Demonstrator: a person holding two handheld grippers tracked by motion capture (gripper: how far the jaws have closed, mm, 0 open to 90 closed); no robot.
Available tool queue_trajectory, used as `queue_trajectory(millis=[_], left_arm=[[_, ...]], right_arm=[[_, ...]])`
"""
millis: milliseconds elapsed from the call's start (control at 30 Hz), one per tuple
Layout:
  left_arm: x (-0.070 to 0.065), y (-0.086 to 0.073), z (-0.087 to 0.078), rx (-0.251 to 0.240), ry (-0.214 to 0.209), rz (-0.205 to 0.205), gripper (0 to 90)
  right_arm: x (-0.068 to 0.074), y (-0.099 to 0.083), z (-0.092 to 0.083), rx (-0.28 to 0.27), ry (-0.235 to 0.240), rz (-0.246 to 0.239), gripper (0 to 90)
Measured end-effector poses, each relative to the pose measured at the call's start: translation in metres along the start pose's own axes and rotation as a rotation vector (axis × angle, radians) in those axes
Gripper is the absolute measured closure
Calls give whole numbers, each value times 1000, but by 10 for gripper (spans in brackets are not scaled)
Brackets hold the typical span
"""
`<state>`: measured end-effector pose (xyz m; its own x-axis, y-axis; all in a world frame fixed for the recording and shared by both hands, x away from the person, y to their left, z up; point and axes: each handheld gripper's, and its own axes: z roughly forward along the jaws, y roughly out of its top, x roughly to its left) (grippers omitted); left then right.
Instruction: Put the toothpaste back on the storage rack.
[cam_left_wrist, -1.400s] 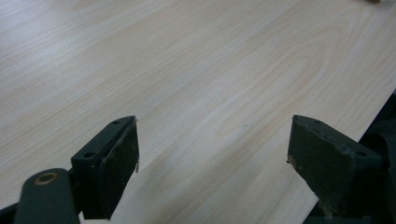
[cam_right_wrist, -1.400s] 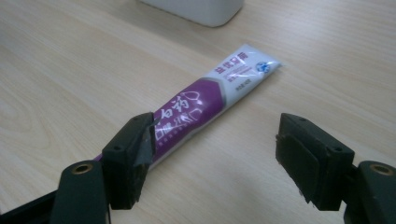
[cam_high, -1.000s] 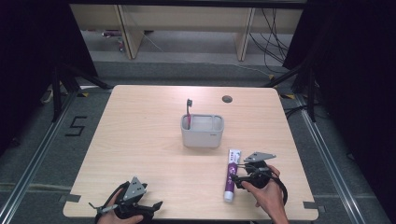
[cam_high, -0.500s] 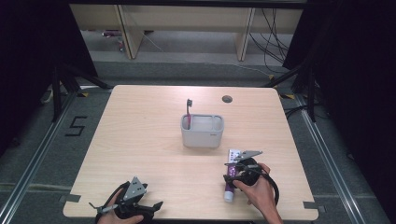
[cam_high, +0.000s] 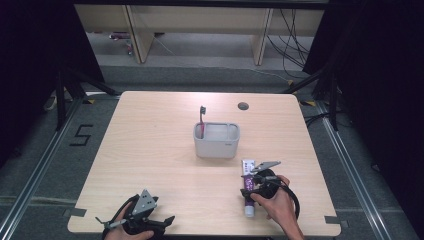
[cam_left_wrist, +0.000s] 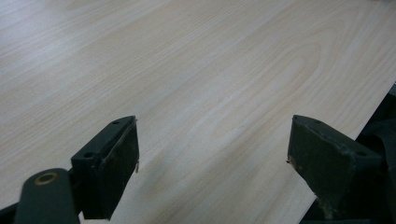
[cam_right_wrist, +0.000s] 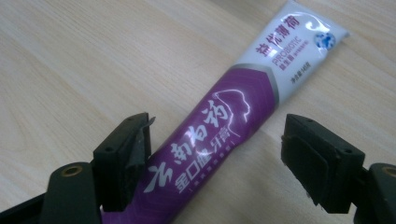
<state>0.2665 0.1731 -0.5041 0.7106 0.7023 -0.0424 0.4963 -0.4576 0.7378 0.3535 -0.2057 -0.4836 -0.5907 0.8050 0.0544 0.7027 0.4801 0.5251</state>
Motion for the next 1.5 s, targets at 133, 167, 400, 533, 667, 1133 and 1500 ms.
queue_trajectory(millis=[133, 167, 400, 533, 667, 1133, 1500], left_arm=[[0, 0, 0, 1, -1, -1, 162], [0, 0, 1, -3, -1, -1, 161], [0, 0, 1, 1, 5, -4, 162], [-2, -1, 3, -19, -5, -24, 162], [-2, -1, 3, -9, -7, -10, 161], [-2, -1, 3, -2, 5, 12, 162], [-5, -1, 3, 3, 19, 22, 162]], right_arm=[[-3, -1, -1, 7, 3, -2, 291], [-4, -1, -1, 19, 1, 5, 296], [-10, 4, -2, 57, 16, 6, 366], [-11, 9, 0, 84, 33, -18, 396], [-11, 15, 2, 118, 36, -25, 421], [-16, 28, 3, 272, 24, -94, 597], [-18, 41, 9, 352, 31, -230, 605]])
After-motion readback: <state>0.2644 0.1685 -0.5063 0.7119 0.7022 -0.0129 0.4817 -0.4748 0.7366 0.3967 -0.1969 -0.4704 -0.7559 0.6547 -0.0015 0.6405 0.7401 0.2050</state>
